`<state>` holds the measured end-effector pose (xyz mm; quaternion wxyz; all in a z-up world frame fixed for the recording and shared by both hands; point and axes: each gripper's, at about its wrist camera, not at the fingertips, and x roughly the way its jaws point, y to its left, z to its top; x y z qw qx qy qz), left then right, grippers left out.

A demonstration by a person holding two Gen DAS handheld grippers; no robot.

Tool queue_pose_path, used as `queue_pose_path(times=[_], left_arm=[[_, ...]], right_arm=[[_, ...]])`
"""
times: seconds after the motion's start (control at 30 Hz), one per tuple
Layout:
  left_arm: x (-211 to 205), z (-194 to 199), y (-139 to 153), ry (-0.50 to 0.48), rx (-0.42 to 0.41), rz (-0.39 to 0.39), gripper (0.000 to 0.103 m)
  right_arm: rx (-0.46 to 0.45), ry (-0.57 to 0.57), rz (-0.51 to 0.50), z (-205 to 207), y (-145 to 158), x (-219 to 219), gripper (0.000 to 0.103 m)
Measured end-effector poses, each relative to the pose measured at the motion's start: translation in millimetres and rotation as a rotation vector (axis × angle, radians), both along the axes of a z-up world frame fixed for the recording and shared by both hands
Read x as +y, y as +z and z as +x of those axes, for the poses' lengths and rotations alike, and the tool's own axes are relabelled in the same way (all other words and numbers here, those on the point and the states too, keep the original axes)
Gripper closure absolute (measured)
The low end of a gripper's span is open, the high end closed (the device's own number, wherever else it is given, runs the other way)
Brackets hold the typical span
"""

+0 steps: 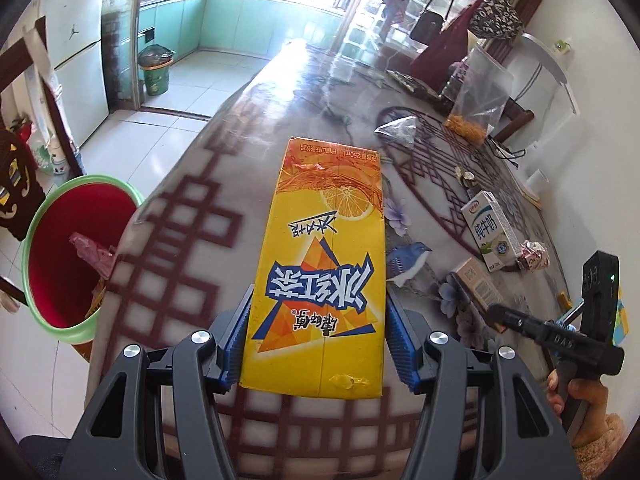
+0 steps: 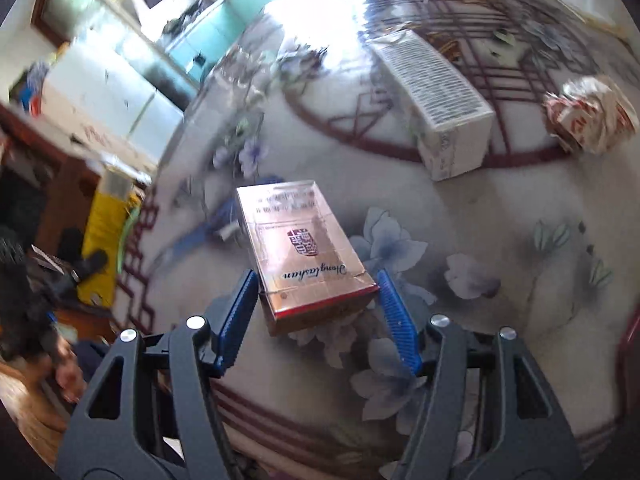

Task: Collect trash
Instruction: 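Carry the yellow carton and brown cigarette box toward the red bucket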

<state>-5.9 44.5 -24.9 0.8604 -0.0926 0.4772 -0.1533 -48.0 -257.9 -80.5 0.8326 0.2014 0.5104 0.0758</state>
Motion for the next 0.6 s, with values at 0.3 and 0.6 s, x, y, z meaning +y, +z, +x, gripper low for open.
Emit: queue_pose_path(times=[0.3, 0.6], left_arm=[[14.3, 5.5, -4.9, 0.025, 0.008, -0.014, 0.047], [11.1, 7.2, -6.7, 0.01, 0.007, -0.012, 0.047]], right_arm=[[-0.015, 0.058, -0.146, 18.6, -3.9, 23.9, 0.025], [-0.035, 0.197, -0.473, 25.6, -10.0, 70.1, 0.047]])
